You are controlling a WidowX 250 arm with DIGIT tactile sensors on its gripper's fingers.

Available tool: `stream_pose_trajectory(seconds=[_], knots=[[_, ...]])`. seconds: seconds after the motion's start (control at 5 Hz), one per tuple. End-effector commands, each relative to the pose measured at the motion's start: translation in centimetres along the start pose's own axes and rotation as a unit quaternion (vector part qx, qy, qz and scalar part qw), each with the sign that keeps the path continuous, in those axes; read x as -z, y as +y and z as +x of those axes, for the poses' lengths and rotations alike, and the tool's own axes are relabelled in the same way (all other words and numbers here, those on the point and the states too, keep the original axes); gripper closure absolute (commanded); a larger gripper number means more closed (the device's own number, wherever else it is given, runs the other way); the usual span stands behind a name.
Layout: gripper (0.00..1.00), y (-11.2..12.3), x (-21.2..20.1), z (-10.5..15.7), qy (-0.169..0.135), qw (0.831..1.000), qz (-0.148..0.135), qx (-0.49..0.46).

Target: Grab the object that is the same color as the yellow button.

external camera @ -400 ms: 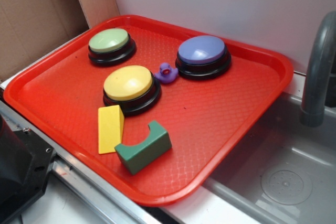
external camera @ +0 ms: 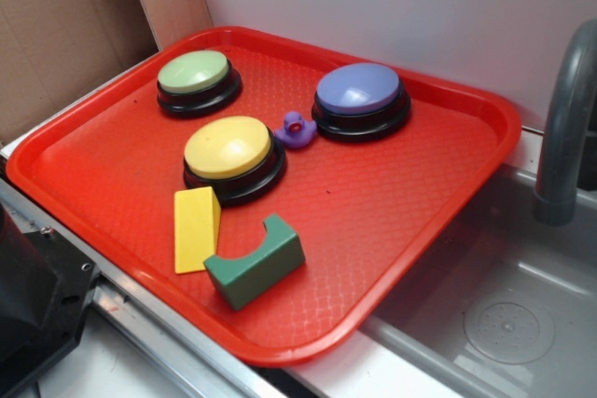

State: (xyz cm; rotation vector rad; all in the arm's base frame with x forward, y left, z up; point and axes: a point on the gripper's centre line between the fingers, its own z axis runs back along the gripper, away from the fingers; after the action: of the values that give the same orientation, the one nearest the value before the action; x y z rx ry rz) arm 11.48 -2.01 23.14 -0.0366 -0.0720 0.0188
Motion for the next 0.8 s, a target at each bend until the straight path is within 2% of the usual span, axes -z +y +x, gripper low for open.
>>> stream_pose_trajectory(seconds=[0.0, 0.2, 0.4, 0.6], knots=[[0.00, 0.1, 3.6, 1.6, -0.024, 0.999, -0.007, -0.022], [0.00, -0.5, 7.2, 2.8, -0.048, 0.993, 0.005, -0.107], [0.00, -0.5, 10.5, 4.0, -0.051, 0.984, -0.006, -0.171], [0.00, -0.9, 13.4, 4.6, -0.035, 0.976, 0.019, -0.214]])
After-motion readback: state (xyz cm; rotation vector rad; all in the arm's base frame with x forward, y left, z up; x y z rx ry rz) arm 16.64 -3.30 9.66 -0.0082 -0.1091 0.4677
